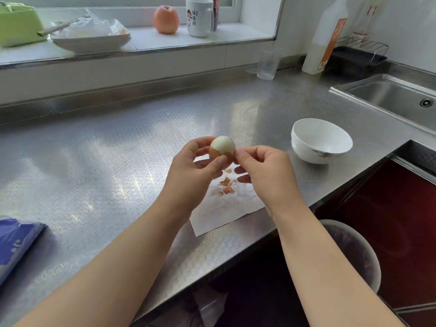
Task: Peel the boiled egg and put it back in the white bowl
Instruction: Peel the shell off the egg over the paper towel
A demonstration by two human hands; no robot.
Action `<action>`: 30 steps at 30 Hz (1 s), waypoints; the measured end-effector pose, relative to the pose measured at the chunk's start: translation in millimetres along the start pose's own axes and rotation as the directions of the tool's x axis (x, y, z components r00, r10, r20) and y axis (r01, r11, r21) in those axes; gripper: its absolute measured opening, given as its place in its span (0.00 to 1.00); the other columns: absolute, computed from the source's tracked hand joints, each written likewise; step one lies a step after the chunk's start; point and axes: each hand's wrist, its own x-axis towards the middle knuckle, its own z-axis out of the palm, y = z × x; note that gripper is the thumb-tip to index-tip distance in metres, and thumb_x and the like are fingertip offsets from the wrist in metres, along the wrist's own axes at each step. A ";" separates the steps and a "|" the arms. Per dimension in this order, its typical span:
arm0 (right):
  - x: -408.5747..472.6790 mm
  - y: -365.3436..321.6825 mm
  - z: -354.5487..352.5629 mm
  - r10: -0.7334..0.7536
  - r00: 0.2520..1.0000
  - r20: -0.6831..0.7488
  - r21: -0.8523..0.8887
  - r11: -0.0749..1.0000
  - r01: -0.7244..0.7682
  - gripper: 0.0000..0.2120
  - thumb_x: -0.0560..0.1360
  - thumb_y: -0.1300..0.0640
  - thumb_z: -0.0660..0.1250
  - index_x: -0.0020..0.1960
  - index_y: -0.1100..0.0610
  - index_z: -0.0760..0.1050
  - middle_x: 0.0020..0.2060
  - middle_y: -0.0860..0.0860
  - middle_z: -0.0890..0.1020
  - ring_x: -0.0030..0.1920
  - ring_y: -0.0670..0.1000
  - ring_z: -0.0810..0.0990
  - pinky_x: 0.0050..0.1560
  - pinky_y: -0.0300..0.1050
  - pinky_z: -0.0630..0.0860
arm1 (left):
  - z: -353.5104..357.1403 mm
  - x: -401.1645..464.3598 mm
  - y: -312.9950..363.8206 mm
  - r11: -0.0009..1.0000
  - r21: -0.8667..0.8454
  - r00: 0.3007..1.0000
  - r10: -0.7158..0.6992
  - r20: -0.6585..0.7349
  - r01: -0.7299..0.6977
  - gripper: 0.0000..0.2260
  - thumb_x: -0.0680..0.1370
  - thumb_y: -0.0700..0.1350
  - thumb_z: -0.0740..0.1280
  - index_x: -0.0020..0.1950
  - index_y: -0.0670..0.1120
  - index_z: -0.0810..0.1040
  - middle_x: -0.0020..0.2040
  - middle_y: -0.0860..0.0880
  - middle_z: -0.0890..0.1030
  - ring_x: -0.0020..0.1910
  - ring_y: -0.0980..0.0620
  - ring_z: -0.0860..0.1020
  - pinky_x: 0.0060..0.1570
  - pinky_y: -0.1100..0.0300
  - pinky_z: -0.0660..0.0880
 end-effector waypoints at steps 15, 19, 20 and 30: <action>2.6 -1.1 0.4 -0.118 0.991 -0.062 -0.346 0.934 0.089 0.08 0.75 0.53 0.63 0.39 0.52 0.75 0.35 0.49 0.81 0.38 0.53 0.83 0.40 0.56 0.81 | 0.7 2.2 -6.8 0.903 0.411 0.986 0.160 -0.043 -0.128 0.17 0.75 0.43 0.74 0.60 0.57 0.75 0.60 0.55 0.78 0.54 0.61 0.78 0.47 0.72 0.75; 3.1 -1.4 -6.2 -0.112 0.994 -0.016 -0.397 0.913 0.096 0.08 0.76 0.52 0.65 0.40 0.51 0.78 0.35 0.44 0.82 0.38 0.47 0.82 0.43 0.51 0.81 | -3.6 4.9 -5.3 0.959 0.277 0.990 0.084 -0.115 -0.049 0.15 0.76 0.44 0.73 0.59 0.58 0.76 0.56 0.58 0.79 0.51 0.60 0.81 0.51 0.64 0.77; 2.3 -0.1 -7.7 -0.099 0.995 0.011 -0.428 0.899 0.094 0.07 0.75 0.51 0.67 0.39 0.51 0.79 0.34 0.43 0.82 0.37 0.44 0.81 0.41 0.46 0.79 | -4.2 5.0 -4.8 0.976 0.217 0.991 0.051 -0.122 -0.024 0.15 0.77 0.43 0.72 0.60 0.56 0.76 0.55 0.58 0.80 0.49 0.58 0.83 0.53 0.59 0.78; -1.6 7.2 -9.9 -0.044 0.987 0.155 -0.404 0.909 0.104 0.02 0.73 0.55 0.72 0.41 0.50 0.81 0.37 0.43 0.83 0.40 0.39 0.80 0.42 0.33 0.72 | -8.4 8.5 -2.7 0.941 -0.284 0.983 -0.184 0.024 0.183 0.13 0.82 0.37 0.63 0.66 0.43 0.75 0.60 0.43 0.82 0.58 0.49 0.83 0.55 0.58 0.80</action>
